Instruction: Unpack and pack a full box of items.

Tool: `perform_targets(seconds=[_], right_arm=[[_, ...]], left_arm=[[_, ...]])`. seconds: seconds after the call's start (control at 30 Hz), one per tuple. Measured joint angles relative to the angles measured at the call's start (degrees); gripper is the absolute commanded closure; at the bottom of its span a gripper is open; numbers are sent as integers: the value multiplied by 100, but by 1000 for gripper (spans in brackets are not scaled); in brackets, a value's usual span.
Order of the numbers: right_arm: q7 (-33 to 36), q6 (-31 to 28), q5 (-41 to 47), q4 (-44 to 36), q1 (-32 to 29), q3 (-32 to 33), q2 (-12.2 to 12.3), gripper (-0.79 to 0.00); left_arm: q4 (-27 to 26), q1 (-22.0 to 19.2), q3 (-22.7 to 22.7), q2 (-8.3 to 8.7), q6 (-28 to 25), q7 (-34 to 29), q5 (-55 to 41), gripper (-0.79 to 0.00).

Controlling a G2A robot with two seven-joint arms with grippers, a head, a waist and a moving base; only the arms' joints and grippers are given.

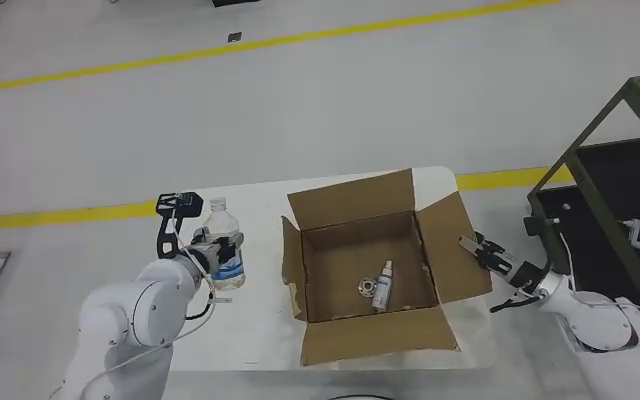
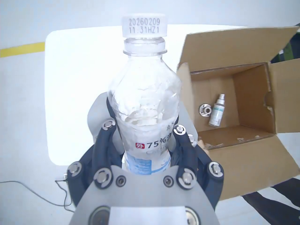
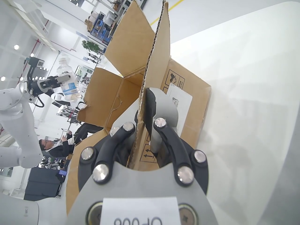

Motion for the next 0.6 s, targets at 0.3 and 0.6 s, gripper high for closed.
perform_targets(seconds=[0.3, 0.6], right_arm=[[8, -32, -21, -70, -65, 105, 2, 0], [-33, -20, -169, -45, -68, 104, -7, 0]], left_arm=[[592, 540, 250, 34, -307, -143, 329, 0], [1362, 637, 870, -15, -381, -6, 177, 0]])
